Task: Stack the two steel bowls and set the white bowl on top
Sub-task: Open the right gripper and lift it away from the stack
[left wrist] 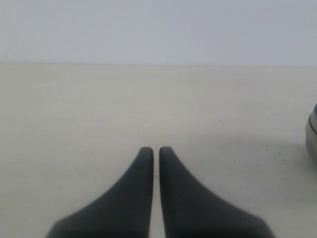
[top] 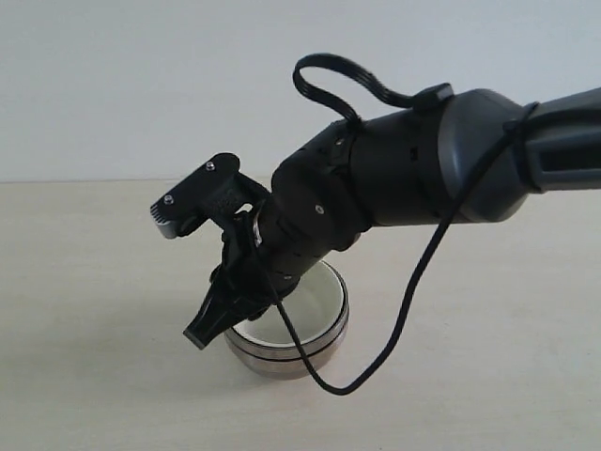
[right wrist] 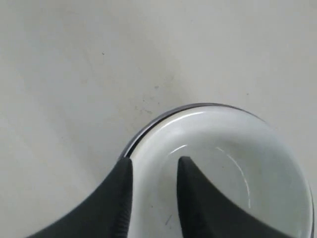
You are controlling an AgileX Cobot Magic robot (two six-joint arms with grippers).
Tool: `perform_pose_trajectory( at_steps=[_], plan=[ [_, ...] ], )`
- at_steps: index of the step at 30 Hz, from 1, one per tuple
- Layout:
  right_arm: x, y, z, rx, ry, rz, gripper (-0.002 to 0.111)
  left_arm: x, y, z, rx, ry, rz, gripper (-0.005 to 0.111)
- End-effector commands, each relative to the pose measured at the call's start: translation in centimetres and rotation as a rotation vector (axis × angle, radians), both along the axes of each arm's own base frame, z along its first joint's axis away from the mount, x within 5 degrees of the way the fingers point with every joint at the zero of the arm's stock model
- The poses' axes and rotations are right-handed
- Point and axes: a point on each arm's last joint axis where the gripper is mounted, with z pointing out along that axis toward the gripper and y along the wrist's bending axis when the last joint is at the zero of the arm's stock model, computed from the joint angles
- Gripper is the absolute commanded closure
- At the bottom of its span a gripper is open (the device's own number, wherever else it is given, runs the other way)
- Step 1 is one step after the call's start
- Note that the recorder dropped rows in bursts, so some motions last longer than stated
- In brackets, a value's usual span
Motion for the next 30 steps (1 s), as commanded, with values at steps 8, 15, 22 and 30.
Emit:
perform_pose_trajectory(
  at_steps=[8, 15, 22, 30],
  plan=[
    [-0.5, -0.4, 3.4, 0.083, -0.066, 0.004, 0.108, 0.0, 0.0, 0.0, -0.005, -0.007, -0.003, 0.103],
    [-1.9, -2.2, 8.5, 0.163, -0.132, -0.003, 0.108, 0.0, 0.0, 0.0, -0.005, -0.007, -0.003, 0.103],
    [-5.7, -6.8, 15.2, 0.239, -0.2, -0.015, 0.108, 0.0, 0.0, 0.0, -0.005, -0.007, -0.003, 0.103],
    [-15.2, -18.3, 20.6, 0.579, -0.452, -0.056, 0.108, 0.0, 0.0, 0.0, -0.005, -0.007, -0.003, 0.103]
  ],
)
